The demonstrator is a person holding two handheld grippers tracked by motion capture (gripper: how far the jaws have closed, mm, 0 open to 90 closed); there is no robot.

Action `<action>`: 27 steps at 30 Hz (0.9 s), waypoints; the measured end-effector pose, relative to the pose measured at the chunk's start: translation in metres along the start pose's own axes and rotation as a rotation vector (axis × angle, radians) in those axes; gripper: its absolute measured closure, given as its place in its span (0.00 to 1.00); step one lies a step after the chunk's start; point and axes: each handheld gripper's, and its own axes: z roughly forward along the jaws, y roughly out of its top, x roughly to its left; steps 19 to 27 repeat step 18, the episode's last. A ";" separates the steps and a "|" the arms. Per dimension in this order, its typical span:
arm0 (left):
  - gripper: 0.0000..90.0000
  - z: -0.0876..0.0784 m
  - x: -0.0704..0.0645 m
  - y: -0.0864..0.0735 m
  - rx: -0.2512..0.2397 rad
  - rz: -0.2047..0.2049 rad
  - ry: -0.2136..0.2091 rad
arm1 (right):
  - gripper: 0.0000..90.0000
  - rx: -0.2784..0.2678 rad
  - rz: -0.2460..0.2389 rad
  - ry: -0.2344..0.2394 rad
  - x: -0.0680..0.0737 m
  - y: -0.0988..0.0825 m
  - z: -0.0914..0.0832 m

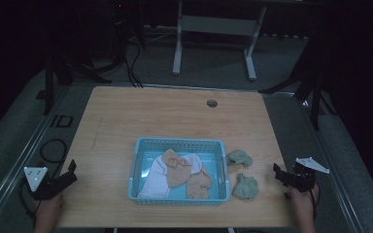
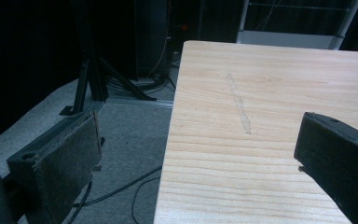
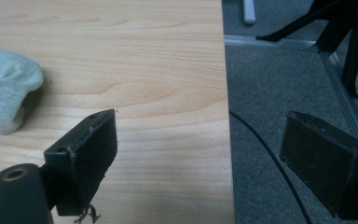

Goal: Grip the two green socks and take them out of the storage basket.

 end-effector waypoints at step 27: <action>0.01 0.000 0.000 0.000 -0.002 0.002 -0.003 | 0.14 -0.156 0.050 -0.034 0.000 -0.011 -0.004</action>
